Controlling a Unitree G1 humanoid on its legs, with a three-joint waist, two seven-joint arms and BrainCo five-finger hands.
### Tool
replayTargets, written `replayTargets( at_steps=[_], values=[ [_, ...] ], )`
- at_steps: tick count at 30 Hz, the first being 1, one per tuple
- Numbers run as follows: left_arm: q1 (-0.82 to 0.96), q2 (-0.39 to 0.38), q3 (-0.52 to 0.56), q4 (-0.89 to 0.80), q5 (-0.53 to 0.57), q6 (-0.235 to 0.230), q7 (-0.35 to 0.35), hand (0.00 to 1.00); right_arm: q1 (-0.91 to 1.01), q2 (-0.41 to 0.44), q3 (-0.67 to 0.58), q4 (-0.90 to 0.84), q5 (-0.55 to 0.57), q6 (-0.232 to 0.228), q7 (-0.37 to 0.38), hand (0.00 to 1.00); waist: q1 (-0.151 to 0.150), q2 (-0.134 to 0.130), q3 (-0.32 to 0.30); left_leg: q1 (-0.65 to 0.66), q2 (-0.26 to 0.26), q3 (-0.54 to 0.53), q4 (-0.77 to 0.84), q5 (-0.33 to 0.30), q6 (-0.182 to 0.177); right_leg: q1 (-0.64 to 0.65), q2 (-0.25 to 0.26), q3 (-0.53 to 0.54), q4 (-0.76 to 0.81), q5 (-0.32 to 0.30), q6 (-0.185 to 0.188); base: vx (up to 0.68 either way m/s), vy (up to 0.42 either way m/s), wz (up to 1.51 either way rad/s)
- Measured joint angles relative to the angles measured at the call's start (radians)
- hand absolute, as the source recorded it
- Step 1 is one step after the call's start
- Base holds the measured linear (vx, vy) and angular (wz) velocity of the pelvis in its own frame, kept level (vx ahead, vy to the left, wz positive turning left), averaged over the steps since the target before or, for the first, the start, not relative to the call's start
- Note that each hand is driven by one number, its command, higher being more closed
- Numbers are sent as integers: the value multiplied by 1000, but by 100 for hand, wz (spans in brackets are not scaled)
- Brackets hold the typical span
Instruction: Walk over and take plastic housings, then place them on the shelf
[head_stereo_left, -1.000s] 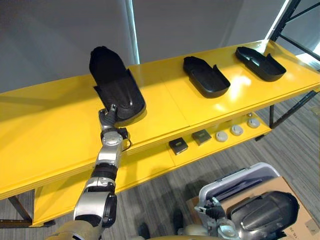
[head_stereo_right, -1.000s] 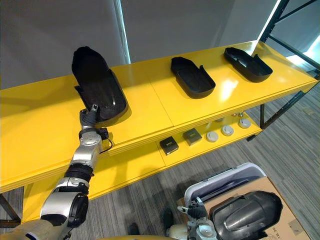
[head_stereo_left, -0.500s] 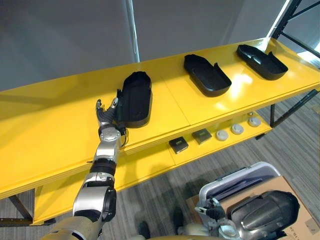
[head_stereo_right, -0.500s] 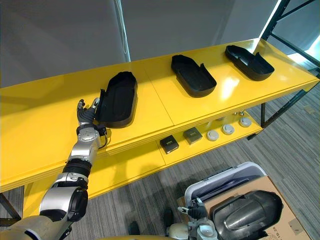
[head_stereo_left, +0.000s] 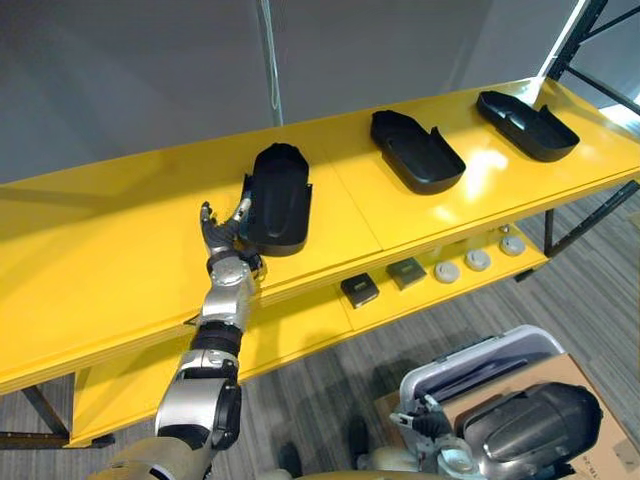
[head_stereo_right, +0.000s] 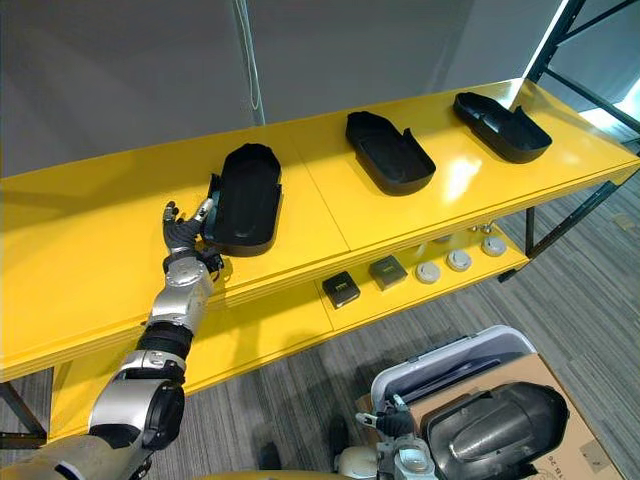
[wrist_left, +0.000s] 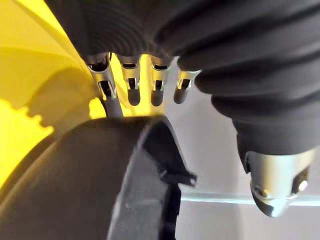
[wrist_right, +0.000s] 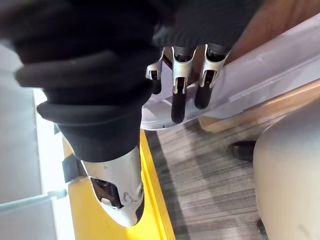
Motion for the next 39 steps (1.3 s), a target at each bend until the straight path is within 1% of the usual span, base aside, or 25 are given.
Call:
replayTargets(
  at_steps=[2,4,13,16,18,19,21,25,27,30,32,33,35,39],
  values=[
    [22,-15,-33,-32,22,-10,-20,0,-2,0,0,1,0,1,-1,0,1,0,0,-1,0,-4,0,0,0,0,0,-4,0,-1,1,0,0,5],
    [40,-28,-57,-56,45,-10,-21,0,-7,1,0,1,-1,2,-1,0,0,0,0,-1,0,-4,-1,0,0,1,-1,-4,0,-1,1,0,0,0],
    [134,-59,-103,-169,104,-10,-39,0,-8,2,0,2,-1,3,-4,0,0,1,-1,0,0,-5,0,0,0,2,-1,-9,0,-1,1,0,0,0],
    [182,-74,-107,-232,116,-9,-38,0,-8,3,0,2,-1,3,-4,0,0,2,-2,0,0,-7,0,0,0,3,-1,-16,0,-1,1,0,0,0],
    [236,-79,-133,-312,116,-10,-39,0,-7,3,-1,2,-1,3,-5,0,2,2,-2,0,0,-8,0,0,0,4,-1,-18,1,-1,1,0,0,0],
    [244,-79,-140,-326,116,-11,-41,0,-6,3,-2,2,-1,3,-5,0,2,2,-2,0,0,-8,0,0,0,4,-1,-19,1,-1,1,0,0,0],
    [280,-79,-170,-381,116,-24,-57,0,-7,3,-3,4,-1,3,-6,0,4,3,-2,4,0,-10,0,0,0,9,-1,-20,0,-1,1,0,0,0],
    [324,-80,-194,-438,125,-46,-97,0,-5,2,-8,7,-1,3,-6,0,8,8,-6,6,0,-13,0,0,0,12,-2,-20,0,-1,2,-33,18,3],
    [349,-81,-214,-473,158,-49,-106,0,0,0,-10,9,-1,2,-6,0,22,15,-12,6,0,-13,0,0,0,12,-2,-21,0,-3,4,0,0,0],
    [393,-90,-239,-540,238,-55,-104,0,5,-6,-10,10,-1,2,-6,0,25,24,-17,5,0,-18,-1,0,0,14,-3,-25,0,-11,16,-19,12,6],
    [422,-90,-251,-571,333,-58,-103,0,5,-6,-9,10,-1,-2,-8,0,25,24,-18,4,0,-20,-1,0,-1,14,-3,-27,0,-12,17,0,0,0],
    [433,-90,-256,-580,360,-59,-102,100,5,-6,-9,10,-1,-4,-9,0,26,24,-18,4,0,-20,-1,-1,-1,14,-3,-27,0,-12,17,0,0,0],
    [453,-90,-262,-591,403,-63,-104,100,6,-6,-9,10,-1,-5,-9,0,26,23,-19,4,0,-20,-1,-1,-2,13,-4,-27,0,-12,18,0,0,0],
    [483,-86,-296,-591,448,-67,-112,100,10,-5,-6,10,-1,-6,-9,0,26,17,-22,0,0,-19,0,-4,-5,10,-4,-26,0,-13,18,0,0,0]
  ],
)
